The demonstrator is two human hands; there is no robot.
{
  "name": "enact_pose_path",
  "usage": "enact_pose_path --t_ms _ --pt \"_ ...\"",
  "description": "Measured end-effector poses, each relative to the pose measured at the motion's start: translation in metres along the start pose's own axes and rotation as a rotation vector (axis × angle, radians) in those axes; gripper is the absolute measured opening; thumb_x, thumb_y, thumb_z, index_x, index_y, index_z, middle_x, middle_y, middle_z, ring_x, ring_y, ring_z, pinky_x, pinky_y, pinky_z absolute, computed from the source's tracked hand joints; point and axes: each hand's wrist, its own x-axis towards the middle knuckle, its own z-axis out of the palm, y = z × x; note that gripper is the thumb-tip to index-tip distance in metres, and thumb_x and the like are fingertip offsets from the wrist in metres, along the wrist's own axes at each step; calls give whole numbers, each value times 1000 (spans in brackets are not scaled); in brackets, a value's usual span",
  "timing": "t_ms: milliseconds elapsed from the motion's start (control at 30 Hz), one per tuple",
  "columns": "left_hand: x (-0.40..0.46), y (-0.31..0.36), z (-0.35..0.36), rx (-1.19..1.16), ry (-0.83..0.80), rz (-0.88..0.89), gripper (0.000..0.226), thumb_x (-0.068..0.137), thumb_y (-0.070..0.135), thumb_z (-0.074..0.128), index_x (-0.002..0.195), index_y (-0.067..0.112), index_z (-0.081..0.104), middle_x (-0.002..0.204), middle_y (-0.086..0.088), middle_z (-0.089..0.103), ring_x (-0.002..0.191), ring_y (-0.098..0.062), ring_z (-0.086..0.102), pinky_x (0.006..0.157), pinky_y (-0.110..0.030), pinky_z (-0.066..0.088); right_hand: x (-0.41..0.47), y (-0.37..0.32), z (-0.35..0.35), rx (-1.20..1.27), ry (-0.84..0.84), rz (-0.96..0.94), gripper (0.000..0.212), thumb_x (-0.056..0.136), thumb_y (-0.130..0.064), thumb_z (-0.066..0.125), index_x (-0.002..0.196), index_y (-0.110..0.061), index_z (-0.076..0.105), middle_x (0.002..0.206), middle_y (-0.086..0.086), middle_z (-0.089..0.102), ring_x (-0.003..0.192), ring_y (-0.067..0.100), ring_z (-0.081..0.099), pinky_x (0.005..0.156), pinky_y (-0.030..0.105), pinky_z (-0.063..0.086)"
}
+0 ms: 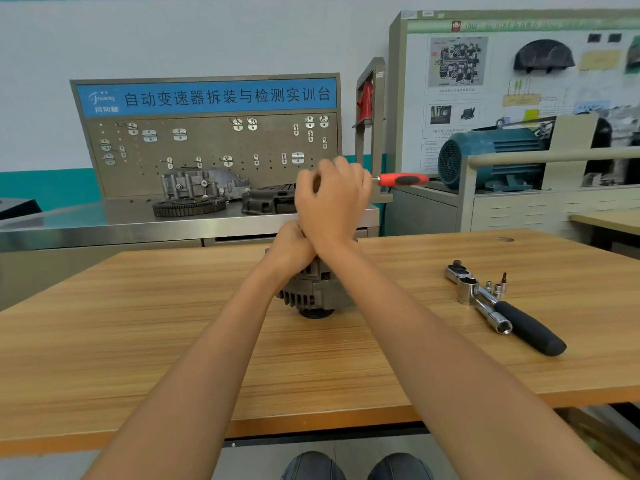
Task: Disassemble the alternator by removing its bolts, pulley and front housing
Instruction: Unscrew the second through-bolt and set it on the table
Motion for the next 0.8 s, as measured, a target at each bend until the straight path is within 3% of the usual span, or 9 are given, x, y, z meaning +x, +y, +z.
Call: enact_pose_path --t_ms 133,200,333,400,467,567,667,733,800 --pt "-1 2 2 -118 -98 -8 12 87 11 63 87 21 69 69 16 71 71 4 66 65 -7 49 23 -1 -13 679 -329 448 43 89 -9 42 47 -15 31 49 -1 32 50 12 30 58 29 30" --pt "-1 2 3 -135 -113 -6 11 88 16 64 92 24 71 76 15 73 77 1 67 72 -11 51 26 5 -15 793 -357 536 40 87 -8 39 48 -14 33 50 1 35 50 10 33 57 26 33" --pt "-1 -1 3 -45 -7 -5 33 87 0 55 60 20 60 56 2 60 58 -15 52 55 -23 40 2 11 -9 255 -95 66 25 81 -15 45 58 -15 37 60 -3 37 63 13 35 68 26 30" --pt "-1 -1 4 -18 12 2 34 85 -3 53 56 17 54 49 4 54 53 -13 48 50 -21 36 -2 12 -5 22 9 -32 23 80 -17 48 59 -15 40 61 -3 38 65 14 36 74 28 29" --pt "-1 -1 6 -71 3 29 31 85 2 59 60 20 60 54 7 61 57 -11 56 53 -20 42 9 10 -7 160 -121 54 32 81 -20 45 52 -17 32 54 -5 33 59 14 33 67 29 28" --pt "-3 1 7 -167 -61 46 16 86 16 66 78 29 70 74 15 72 74 3 67 65 -7 48 30 4 -22 642 -401 444 40 87 -12 42 49 -15 32 49 -2 34 49 11 32 57 28 30" --pt "-1 -2 6 -170 -91 46 11 87 20 66 85 29 71 80 14 74 80 1 68 70 -7 50 31 10 -25 844 -379 619 38 86 -7 38 49 -13 34 50 0 42 48 7 40 65 26 37" --pt "-1 -2 6 -146 -49 44 15 87 13 65 79 25 71 72 12 72 72 -1 67 67 -12 51 23 7 -22 722 -298 488 36 86 -8 42 52 -15 33 53 -3 37 52 8 35 60 27 32" --pt "0 -4 7 -94 19 43 32 86 0 60 62 21 63 53 11 63 55 -3 58 53 -14 45 11 9 -13 232 -191 138 30 85 -13 47 57 -16 36 59 -4 36 62 13 35 65 29 30"
